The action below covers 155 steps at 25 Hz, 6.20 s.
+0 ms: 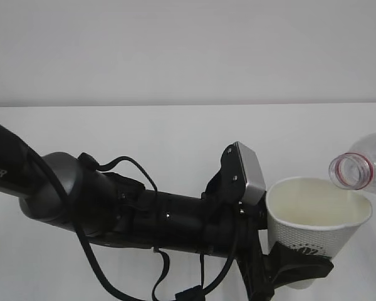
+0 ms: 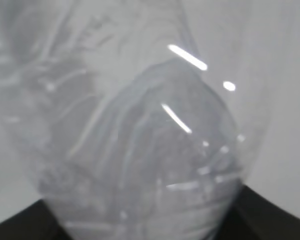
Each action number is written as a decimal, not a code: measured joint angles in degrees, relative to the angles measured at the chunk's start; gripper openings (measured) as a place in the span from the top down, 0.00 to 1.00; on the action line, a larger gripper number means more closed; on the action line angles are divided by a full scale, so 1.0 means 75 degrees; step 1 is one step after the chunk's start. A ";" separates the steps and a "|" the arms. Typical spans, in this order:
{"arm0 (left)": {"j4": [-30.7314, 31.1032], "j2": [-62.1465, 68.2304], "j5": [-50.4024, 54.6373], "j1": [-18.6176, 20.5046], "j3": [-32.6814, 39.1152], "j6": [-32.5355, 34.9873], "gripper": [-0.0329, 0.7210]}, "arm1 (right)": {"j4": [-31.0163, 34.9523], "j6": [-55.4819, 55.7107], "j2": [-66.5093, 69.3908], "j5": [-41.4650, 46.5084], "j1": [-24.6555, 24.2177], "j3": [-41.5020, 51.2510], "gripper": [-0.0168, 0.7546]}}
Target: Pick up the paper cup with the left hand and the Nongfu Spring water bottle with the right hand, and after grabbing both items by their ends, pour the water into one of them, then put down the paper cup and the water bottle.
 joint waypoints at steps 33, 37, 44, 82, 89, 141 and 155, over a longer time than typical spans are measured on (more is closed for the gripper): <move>0.0016 0.0000 -0.0142 0.0000 -0.0028 0.0000 0.28 | 0.0352 -0.0631 0.0000 -0.0320 0.0000 0.0000 0.43; 0.0016 0.0000 -0.0142 0.0000 -0.0028 0.0000 0.28 | 0.0831 -0.1199 0.0000 -0.0320 0.0000 0.0000 0.44; 0.0016 0.0000 -0.0129 0.0000 -0.0028 0.0000 0.28 | 0.1405 -0.1840 0.0000 -0.0356 0.0000 0.0000 0.44; 0.0016 0.0000 -0.0116 0.0000 -0.0028 0.0000 0.28 | 0.2867 -0.3726 0.0000 -0.0985 0.0000 0.0000 0.44; 0.0016 0.0000 -0.0116 0.0000 -0.0028 0.0000 0.28 | 0.2867 -0.3868 0.0000 -0.0985 0.0000 0.0000 0.44; 0.0110 0.0000 -0.0086 0.0000 -0.0028 0.0000 0.28 | 0.3084 -0.4233 0.0000 -0.1198 0.0000 0.0000 0.44; 0.0110 0.0000 -0.0070 0.0000 -0.0028 0.0000 0.28 | 0.3090 -0.4248 0.0000 -0.1230 0.0000 0.0000 0.44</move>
